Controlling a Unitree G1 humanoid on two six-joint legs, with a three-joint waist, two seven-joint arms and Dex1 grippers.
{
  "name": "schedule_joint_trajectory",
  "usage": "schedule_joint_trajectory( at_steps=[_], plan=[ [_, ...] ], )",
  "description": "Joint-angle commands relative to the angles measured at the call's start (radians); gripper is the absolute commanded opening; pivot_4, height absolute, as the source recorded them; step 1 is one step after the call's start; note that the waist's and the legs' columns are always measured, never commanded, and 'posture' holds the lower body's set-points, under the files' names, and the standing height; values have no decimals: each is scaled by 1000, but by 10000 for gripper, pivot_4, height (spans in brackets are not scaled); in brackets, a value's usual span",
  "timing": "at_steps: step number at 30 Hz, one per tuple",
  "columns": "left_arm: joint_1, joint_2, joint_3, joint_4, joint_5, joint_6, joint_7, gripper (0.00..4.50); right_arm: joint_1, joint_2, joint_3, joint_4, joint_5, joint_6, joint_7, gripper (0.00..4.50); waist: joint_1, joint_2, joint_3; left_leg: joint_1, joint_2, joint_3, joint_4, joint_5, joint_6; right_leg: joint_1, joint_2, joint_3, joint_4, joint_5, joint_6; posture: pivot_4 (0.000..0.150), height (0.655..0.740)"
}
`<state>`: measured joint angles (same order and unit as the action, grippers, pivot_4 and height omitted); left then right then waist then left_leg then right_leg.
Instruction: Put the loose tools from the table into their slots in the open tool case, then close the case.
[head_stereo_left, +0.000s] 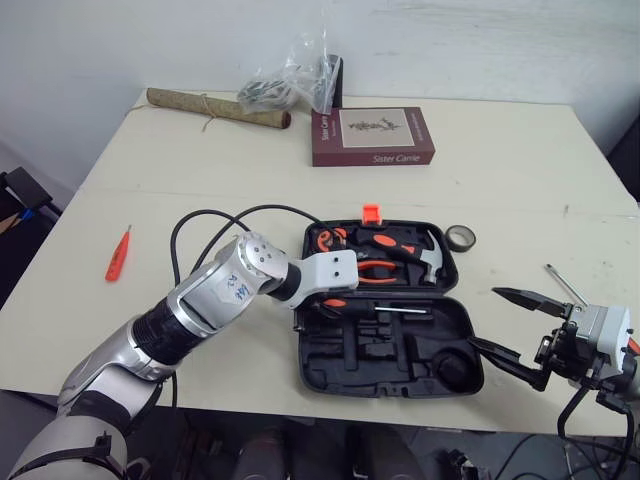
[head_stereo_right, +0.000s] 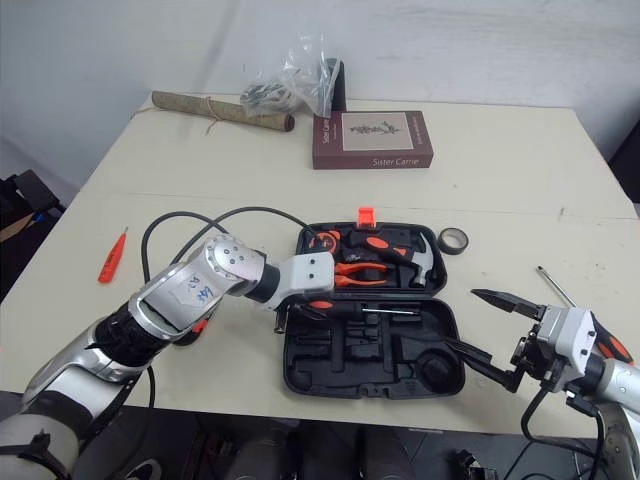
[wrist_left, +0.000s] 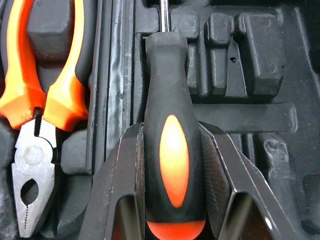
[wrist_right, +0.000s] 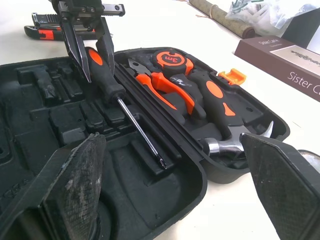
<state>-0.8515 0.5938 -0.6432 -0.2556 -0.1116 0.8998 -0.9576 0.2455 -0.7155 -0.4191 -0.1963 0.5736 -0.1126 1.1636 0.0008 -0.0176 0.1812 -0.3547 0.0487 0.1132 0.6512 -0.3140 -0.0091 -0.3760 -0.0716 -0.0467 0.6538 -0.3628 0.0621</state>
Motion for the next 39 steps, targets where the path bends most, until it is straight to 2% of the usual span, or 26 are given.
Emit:
schedule_joint_trajectory(
  at_steps=[1, 3, 5, 7, 13, 16, 17, 20, 22, 24, 27, 32, 39],
  plan=[
    [-10, -6, -8, 14, 41, -16, 11, 8088, 6, 6, -13, -47, 15, -2, -10, 45000, 0, 0, 0, 0, 0, 0, 0, 0, 0, 0, 0, 0, 0, 0, 0, 1500, 7400],
    [-11, -2, -10, 16, 57, -37, 14, 8088, 7, 5, -11, -62, 17, 8, -19, 45000, 0, 0, 0, 0, 0, 0, 0, 0, 0, 0, 0, 0, 0, 0, 0, 1500, 7400],
    [-6, -2, -3, 8, 63, -50, 15, 18256, 10, 4, -11, -77, 20, 17, -26, 45000, 0, 0, 0, 0, 0, 0, 0, 0, 0, 0, 0, 0, 0, 0, 0, 1500, 7400],
    [-10, -1, 20, -14, 56, -57, 8, 25831, 9, 2, -10, -92, 23, 30, -34, 45000, 0, 0, 0, 0, 0, 0, 0, 0, 0, 0, 0, 0, 0, 0, 0, 1500, 7400],
    [-13, 28, 95, -109, -1, -50, -44, 25831, 12, -6, -13, -126, 32, 71, -46, 45000, 0, 0, 0, 0, 0, 0, 0, 0, 0, 0, 0, 0, 0, 0, 0, 1500, 7400],
    [40, 6, 166, -121, -33, -114, -28, 25831, 13, -6, -14, -139, 36, 90, -51, 45000, -1, 0, 0, 0, 0, 0, 0, 0, 0, 0, 0, 0, 0, 0, 0, 1500, 7400],
    [71, -13, 195, -105, -40, -187, -14, 25831, 12, -6, -14, -143, 37, 96, -53, 45000, -1, 0, 0, 0, 0, 0, 0, 0, 0, 0, 0, 0, 0, 0, 0, 1500, 7400],
    [166, -88, 279, -44, -87, -312, 17, 17162, 9, -4, -14, -150, 37, 110, -58, 45000, -1, 0, 0, 0, 0, 0, 0, 0, 0, 0, 0, 0, 1, 0, 0, 1500, 7400],
    [216, -134, 306, 5, -97, -363, 40, 7755, 6, -1, -14, -149, 35, 114, -60, 45000, 0, 0, 0, 0, 0, -1, 1, 0, 0, 0, 0, -1, 1, 0, 0, 1500, 7400],
    [249, -180, 311, 68, -93, -424, 59, 682, 1, -1, -13, -142, 33, 114, -59, 45000, 0, 0, 0, 0, 0, -1, 1, 0, 0, 0, 0, -1, 1, 0, 0, 1500, 7400],
    [279, -217, 287, 172, -61, -549, 52, 682, -6, -1, -12, -128, 29, 106, -52, 45000, 2, 0, 0, 0, 0, -1, 2, 0, 0, 0, 0, -1, 1, 0, 0, 1500, 7400],
    [277, -281, 279, 258, -44, -556, 84, 682, -15, 2, -16, -93, 19, 82, -36, 45000, 2, 0, 0, 0, 0, -1, 2, 0, 1, 0, 0, -1, 1, 0, 0, 1500, 7400],
    [270, -276, 214, 319, 46, -525, 87, 682, 9, 18, -28, -40, 8, 23, -6, 45000, 3, 0, 0, 0, 0, -1, 2, 0, 1, 1, 0, -2, 1, 0, 0, 1500, 7400]
  ],
)
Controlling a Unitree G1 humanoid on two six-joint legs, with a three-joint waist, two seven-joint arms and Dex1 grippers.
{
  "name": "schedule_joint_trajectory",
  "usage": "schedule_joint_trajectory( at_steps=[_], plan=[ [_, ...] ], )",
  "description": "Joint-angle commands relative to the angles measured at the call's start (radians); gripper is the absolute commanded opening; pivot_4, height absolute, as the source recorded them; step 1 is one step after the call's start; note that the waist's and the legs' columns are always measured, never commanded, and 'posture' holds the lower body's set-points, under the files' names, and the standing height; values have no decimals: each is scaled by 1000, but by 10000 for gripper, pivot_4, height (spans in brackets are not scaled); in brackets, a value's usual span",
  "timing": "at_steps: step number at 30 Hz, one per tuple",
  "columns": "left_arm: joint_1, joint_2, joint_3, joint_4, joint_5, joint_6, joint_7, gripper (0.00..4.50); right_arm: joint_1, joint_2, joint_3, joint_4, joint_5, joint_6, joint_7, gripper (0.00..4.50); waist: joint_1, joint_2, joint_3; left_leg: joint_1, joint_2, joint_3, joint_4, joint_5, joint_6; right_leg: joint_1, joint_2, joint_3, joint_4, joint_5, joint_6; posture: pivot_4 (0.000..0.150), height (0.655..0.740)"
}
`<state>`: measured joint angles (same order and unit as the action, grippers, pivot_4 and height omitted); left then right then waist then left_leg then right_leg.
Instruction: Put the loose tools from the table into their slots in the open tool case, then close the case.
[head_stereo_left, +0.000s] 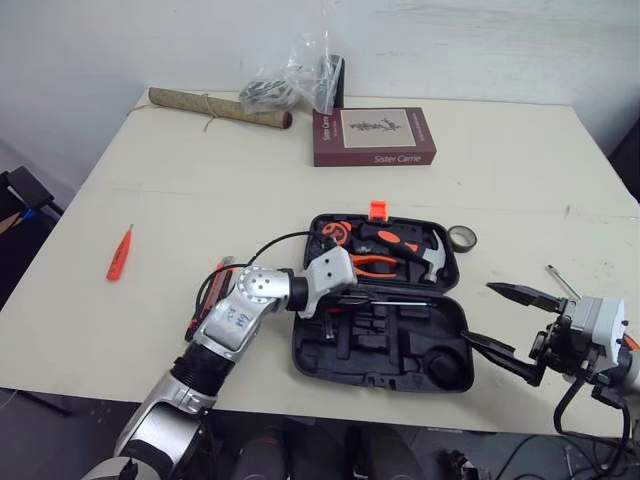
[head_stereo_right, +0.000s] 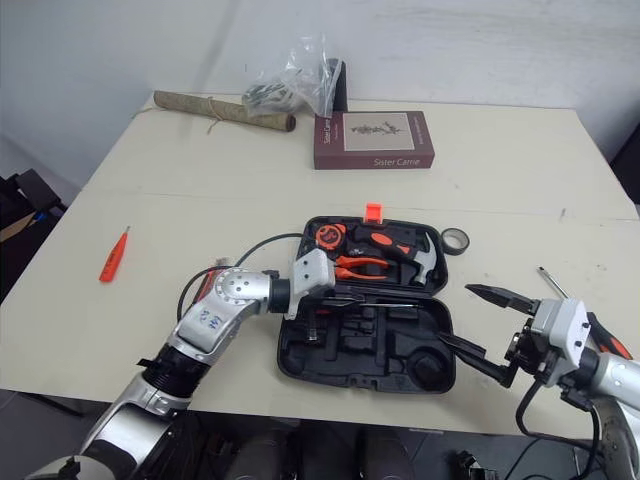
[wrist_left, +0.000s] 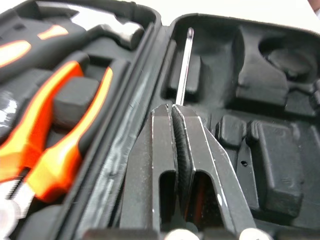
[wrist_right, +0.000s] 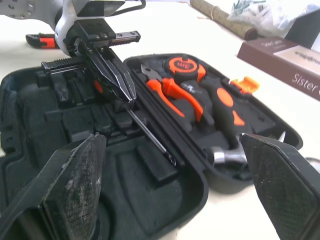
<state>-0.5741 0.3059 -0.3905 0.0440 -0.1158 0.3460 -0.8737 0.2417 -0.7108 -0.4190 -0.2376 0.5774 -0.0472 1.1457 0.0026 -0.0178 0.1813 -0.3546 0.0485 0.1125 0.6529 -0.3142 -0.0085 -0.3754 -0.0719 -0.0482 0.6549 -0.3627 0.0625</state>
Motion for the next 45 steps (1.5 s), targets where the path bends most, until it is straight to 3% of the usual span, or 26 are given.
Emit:
schedule_joint_trajectory(
  at_steps=[1, 11, 15, 21, 25, 31, 34, 40, 41, 42, 45],
  plan=[
    [-10, 17, -49, 31, 65, 53, 6, 682, 19, 18, -30, 7, 3, -52, 13, 45000, 2, 0, 0, 0, 0, 0, 0, 0, 0, 0, 0, 0, 0, 0, 0, 1500, 7400],
    [-37, -5, -153, 80, 121, 262, 28, 682, 58, 30, -40, 7, 5, -85, 0, 45000, 7, 0, -8, 5, 0, -1, 0, 0, 0, 7, -1, 0, -1, 0, 0, 1500, 7400],
    [-66, -28, -178, 117, 139, 238, 29, 682, 77, 33, -53, 1, 9, -89, -5, 45000, 22, 0, -10, 16, -1, -2, -3, -2, 2, 20, -1, -1, -7, 0, 0, 1500, 7400],
    [-91, -13, -155, 100, 133, 158, 6, 682, 89, 31, -69, 11, 11, -94, -8, 45000, 21, -1, -12, 18, -1, -2, -4, -5, 5, 24, -2, -1, -11, 0, 1, 1500, 7400],
    [-98, -69, 36, 22, -31, -39, -14, 682, 110, 39, -102, 11, 18, -97, -31, 45000, 20, -1, -10, 17, -1, -2, -4, -5, 5, 22, -3, -1, -10, 0, 1, 1500, 7400],
    [-70, -13, 256, -91, -257, -113, -153, 682, 203, 42, -200, 2, 53, -81, -18, 45000, 20, 1, -8, -1, -1, -2, -1, -2, 2, 2, -2, -2, -5, 1, 2, 1500, 7400],
    [-23, 100, 370, -117, -309, -89, -182, 9095, 233, 56, -266, 87, 43, -124, -15, 45000, 12, 1, -8, 0, 0, -1, -2, 0, 0, 2, -1, -2, -3, 1, 2, 1500, 7400],
    [219, 344, 617, -170, -332, -113, -182, 37399, 274, 63, -414, 375, -5, -299, 7, 45000, -8, 2, -6, 2, 0, -1, -6, 0, 0, 2, -1, -1, -4, 0, 0, 1500, 7400],
    [301, 399, 709, -177, -324, -111, -176, 41994, 267, 59, -457, 440, -2, -320, -25, 45000, -10, 2, -6, 2, 0, 0, -7, 0, 0, 2, -1, 0, -5, 0, 0, 1500, 7400],
    [372, 442, 786, -185, -324, -101, -171, 44678, 263, 55, -489, 490, 0, -336, -47, 45000, -15, 2, -5, 2, 0, 0, -6, -1, 1, 2, -2, 0, -5, 0, 0, 1500, 7400],
    [623, 495, 1004, -194, -320, -94, -170, 44678, 276, 31, -549, 645, 0, -381, -57, 45000, -29, 2, -4, 2, 0, 0, -8, -1, 1, 1, -3, 0, -5, -1, 0, 1500, 7400]
  ],
)
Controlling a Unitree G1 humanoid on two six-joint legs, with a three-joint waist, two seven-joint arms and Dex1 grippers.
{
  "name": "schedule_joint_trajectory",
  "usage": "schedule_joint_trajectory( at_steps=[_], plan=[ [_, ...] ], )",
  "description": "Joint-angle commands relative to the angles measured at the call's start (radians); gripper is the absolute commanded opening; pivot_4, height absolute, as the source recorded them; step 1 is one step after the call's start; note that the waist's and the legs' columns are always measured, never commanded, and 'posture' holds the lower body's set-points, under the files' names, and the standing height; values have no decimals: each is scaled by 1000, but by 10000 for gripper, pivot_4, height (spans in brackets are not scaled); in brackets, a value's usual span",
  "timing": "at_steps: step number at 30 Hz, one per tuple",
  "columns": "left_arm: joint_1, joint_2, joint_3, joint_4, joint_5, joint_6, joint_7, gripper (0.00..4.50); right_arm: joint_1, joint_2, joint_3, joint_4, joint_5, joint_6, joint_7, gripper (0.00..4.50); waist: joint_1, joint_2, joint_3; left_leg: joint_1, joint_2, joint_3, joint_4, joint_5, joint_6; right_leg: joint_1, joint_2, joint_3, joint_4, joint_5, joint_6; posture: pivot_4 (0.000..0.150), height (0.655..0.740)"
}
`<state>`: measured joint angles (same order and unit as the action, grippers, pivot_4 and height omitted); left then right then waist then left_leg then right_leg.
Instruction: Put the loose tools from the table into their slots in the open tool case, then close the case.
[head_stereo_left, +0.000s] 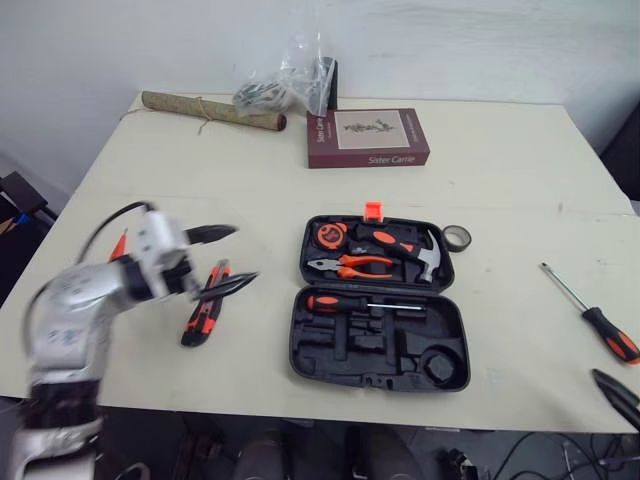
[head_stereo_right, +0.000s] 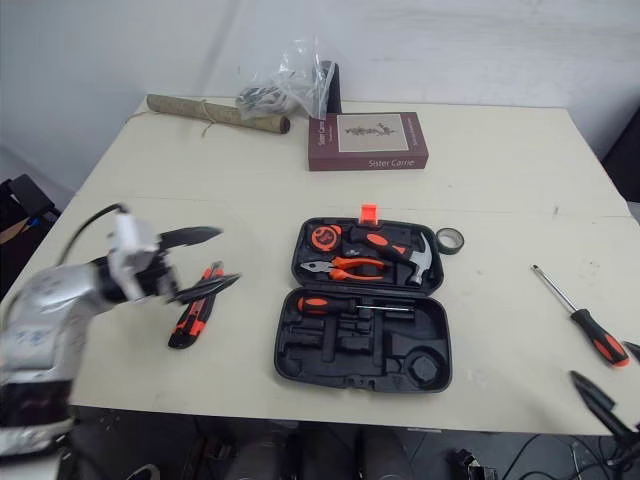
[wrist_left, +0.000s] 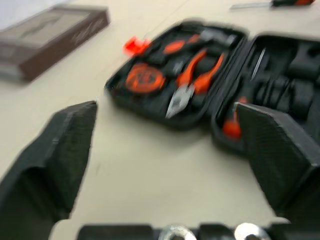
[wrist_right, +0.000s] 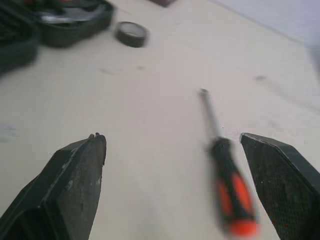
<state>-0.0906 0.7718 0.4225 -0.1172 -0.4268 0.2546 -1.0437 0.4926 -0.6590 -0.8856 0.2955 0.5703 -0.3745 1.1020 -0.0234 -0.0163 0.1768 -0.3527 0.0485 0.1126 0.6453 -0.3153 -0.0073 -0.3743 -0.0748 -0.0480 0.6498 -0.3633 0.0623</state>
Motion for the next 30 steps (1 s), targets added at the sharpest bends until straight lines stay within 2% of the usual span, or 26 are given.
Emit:
schedule_joint_trajectory(
  at_steps=[1, 3, 5, 9, 13, 17, 20, 23, 26, 30],
  plan=[
    [224, 27, 249, -21, -4, -20, -9, 44678, 30, -27, -94, 162, 3, -69, -14, 45000, -4, 0, 0, 0, 0, 0, -1, 0, 0, 0, 0, 0, 0, 0, 0, 1500, 7400],
    [358, 8, 358, 48, 1, -63, -13, 44678, 34, -39, -120, 268, -6, -98, -42, 45000, -6, 0, 0, 1, 0, 0, -1, -2, 2, 1, -1, 0, -2, 0, -1, 1500, 7400],
    [425, 3, 426, 170, 31, -157, 8, 44678, 50, -60, -133, 384, -24, -130, -73, 45000, -5, 0, 0, 1, 0, 0, -1, -6, 7, 1, -2, 0, -2, -1, -2, 1500, 7400],
    [468, 12, 509, 304, 17, -226, 44, 44678, 78, -99, -131, 530, -32, -171, -65, 45000, 6, 1, -1, 1, -1, -1, -1, -7, 8, 1, -4, -1, -2, -2, -3, 1500, 7400],
    [446, 3, 499, 279, -21, -202, 69, 44678, 74, -113, -112, 602, -22, -185, -39, 45000, 7, 1, -2, 1, -1, -1, -1, -9, 8, 1, -5, -1, -2, -3, -6, 1500, 7400],
    [401, -22, 418, 153, -77, -132, 87, 44678, 5, -123, -101, 577, 15, -166, -5, 45000, -3, 2, -2, 1, -1, -2, -2, -9, 7, 1, -5, -2, -2, -2, -4, 1500, 7400],
    [349, -33, 335, 35, -128, -59, 106, 44678, -63, -128, -60, 484, 20, -115, 5, 45000, -8, 4, -3, 1, -1, -1, -1, -9, 8, 1, -5, -2, -1, -2, -3, 1500, 7400],
    [268, -32, 203, -114, -211, 66, 119, 44678, -100, -183, 29, 347, -39, 81, -101, 45000, -11, 8, -4, 1, -1, 0, -1, -8, 7, 1, -4, -1, 0, -1, -3, 1500, 7400],
    [184, -37, 97, -211, -266, 155, 148, 44678, -140, -232, 83, 249, -55, 182, -116, 45000, -7, 9, -4, 1, -1, 1, -1, -6, 3, 0, -3, -1, 1, -1, -2, 1500, 7400],
    [79, -43, -41, -322, -344, 256, 159, 44678, -214, -339, 181, 232, -108, 362, -117, 45000, -3, 8, -4, 1, 0, 1, 0, -4, 0, 0, -1, -1, 2, -1, -1, 1500, 7400]
  ],
)
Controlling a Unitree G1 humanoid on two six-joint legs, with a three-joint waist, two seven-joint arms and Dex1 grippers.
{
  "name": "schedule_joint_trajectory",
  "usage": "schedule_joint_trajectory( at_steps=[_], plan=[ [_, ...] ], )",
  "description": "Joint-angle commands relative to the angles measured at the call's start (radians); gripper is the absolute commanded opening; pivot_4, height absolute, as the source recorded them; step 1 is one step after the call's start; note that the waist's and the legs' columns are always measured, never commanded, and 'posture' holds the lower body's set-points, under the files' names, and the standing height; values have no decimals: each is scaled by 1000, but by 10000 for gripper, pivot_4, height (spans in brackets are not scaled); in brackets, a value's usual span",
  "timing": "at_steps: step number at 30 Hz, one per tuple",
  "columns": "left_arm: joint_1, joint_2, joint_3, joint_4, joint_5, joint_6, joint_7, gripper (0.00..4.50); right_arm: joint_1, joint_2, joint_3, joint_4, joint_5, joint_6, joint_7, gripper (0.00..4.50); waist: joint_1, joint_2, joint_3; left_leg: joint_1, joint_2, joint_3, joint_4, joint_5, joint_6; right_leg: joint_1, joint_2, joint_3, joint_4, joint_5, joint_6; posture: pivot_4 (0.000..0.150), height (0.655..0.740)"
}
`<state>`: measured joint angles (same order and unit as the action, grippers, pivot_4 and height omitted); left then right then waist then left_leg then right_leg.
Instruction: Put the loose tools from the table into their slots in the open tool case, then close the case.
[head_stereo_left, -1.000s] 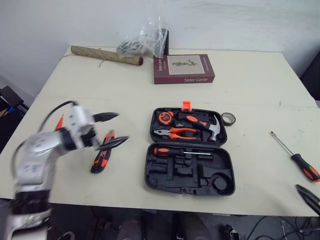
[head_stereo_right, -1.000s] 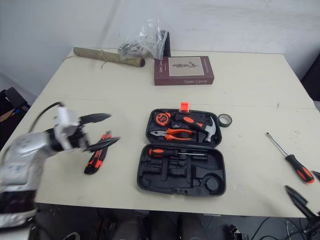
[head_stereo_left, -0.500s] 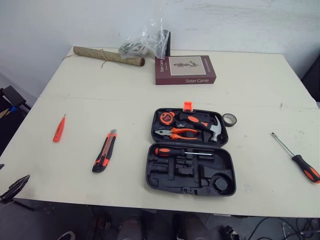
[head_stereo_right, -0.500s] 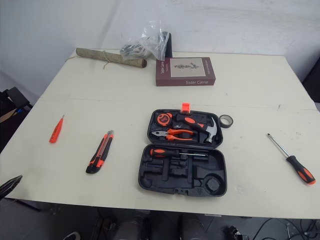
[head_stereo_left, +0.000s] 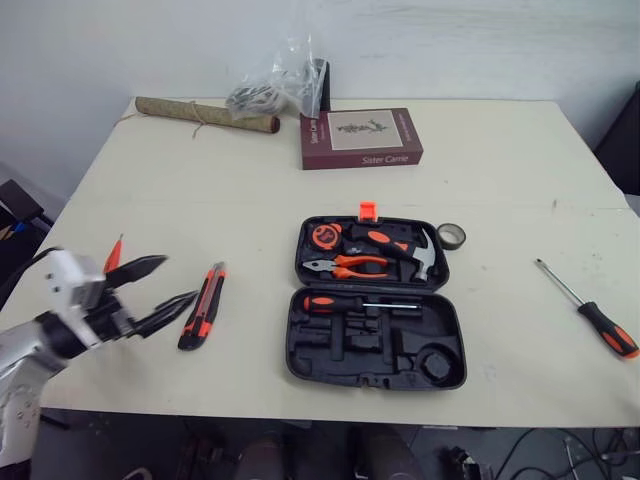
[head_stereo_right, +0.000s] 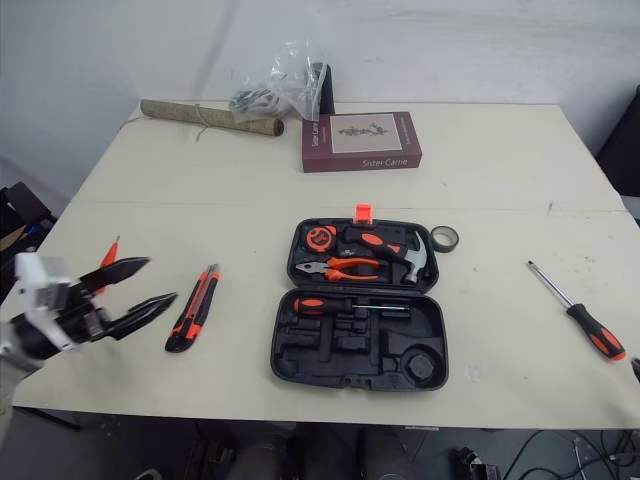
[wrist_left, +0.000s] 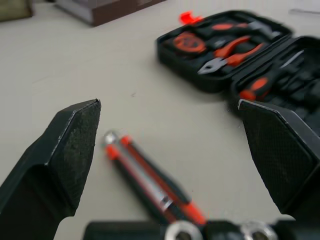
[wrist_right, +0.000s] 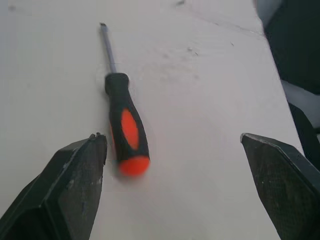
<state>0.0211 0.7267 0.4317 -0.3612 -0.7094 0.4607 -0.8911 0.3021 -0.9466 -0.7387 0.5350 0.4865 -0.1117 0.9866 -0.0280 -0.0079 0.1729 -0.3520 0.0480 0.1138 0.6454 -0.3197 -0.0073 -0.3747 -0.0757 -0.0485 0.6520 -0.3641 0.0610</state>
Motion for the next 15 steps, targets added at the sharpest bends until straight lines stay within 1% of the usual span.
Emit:
schedule_joint_trajectory(
  at_steps=[1, 5, 8, 10, 12, 15],
  plan=[
    [-55, -3, -82, -104, -76, 67, 12, 44678, -51, -78, 66, 17, -45, 118, 13, 45000, 2, 0, 0, 0, 0, 0, 0, 0, 0, 0, 0, 0, 0, 0, 0, 1500, 7400],
    [-129, 9, -178, -157, -90, 104, -8, 44678, -229, -166, 195, 203, -139, 128, 52, 45000, 0, -1, 1, -1, -1, 1, 3, 1, 1, 0, 1, 2, 0, 1, 2, 1500, 7400],
    [-141, 25, -211, -159, -72, 102, -33, 44678, -321, -186, 271, 323, -186, 111, 111, 45000, 0, -2, 1, 0, 0, 2, 3, 3, -1, 0, 3, 3, -1, 1, 2, 1500, 7400],
    [-174, 25, -240, -150, -59, 79, -60, 44678, -410, -197, 331, 420, -235, 126, 106, 45000, -1, -3, 2, 0, 2, 2, 3, 4, -2, 0, 5, 3, -2, 1, 2, 1500, 7400],
    [-213, 15, -257, -152, -72, 72, -71, 44678, -502, -198, 376, 501, -267, 157, 109, 45000, -2, -4, 2, 0, 1, 3, 4, 4, -2, 0, 5, 4, -1, 1, 2, 1500, 7400],
    [-262, 5, -276, -154, -94, 80, -87, 44678, -601, -191, 424, 576, -294, 187, 169, 45000, -4, -6, 3, 0, 1, 3, 6, 4, -2, 1, 5, 5, 0, 1, 2, 1500, 7400]
  ],
)
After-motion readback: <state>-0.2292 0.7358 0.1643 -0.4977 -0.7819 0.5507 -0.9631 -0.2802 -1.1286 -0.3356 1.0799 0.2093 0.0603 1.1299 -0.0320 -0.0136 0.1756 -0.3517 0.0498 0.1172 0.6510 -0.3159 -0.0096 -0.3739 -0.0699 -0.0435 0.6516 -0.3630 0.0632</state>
